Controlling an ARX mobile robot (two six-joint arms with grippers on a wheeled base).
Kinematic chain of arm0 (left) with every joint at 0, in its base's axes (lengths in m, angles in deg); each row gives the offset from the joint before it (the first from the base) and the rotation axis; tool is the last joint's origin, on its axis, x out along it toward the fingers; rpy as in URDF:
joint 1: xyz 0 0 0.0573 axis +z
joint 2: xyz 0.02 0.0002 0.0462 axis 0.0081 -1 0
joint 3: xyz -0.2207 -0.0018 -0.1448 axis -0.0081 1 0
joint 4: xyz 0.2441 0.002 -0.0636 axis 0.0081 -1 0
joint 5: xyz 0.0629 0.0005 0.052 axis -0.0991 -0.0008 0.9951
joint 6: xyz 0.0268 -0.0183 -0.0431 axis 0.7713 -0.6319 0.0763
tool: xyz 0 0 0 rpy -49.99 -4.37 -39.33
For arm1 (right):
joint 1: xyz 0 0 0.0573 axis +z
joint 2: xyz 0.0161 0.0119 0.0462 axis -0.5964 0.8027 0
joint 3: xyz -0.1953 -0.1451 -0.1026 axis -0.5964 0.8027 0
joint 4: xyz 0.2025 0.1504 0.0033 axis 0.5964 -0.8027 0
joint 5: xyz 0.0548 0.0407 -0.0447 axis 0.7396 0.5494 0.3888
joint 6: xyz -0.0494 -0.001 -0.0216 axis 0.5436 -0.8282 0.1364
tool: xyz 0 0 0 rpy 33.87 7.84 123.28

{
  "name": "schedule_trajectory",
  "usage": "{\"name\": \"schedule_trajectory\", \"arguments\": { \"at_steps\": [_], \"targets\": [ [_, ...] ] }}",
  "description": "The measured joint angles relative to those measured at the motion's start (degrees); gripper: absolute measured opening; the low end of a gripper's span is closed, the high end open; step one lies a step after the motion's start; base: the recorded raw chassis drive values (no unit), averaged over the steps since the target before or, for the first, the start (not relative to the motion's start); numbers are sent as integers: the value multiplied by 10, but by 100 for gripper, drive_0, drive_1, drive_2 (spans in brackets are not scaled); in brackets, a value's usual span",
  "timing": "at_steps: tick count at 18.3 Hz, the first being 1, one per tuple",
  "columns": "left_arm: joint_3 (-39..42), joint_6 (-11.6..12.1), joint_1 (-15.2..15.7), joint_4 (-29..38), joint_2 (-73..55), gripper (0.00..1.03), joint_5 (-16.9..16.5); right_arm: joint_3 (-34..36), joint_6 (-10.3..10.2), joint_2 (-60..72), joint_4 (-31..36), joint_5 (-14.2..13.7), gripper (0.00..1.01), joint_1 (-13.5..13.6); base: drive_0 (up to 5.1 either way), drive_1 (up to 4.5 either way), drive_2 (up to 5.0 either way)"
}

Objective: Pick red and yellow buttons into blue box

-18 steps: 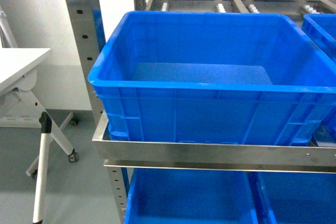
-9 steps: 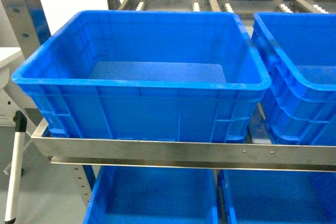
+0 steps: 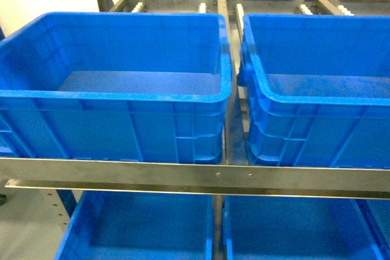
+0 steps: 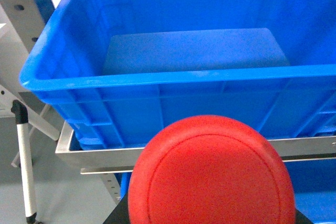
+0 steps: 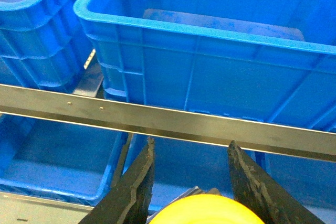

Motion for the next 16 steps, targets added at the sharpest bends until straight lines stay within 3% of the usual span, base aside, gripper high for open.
{"name": "schedule_trajectory", "arguments": {
  "at_steps": [16],
  "targets": [
    [0,0,0,-1,0,24,0,0,0,0,-1,0,37,0,508,-233,-233]
  ]
}}
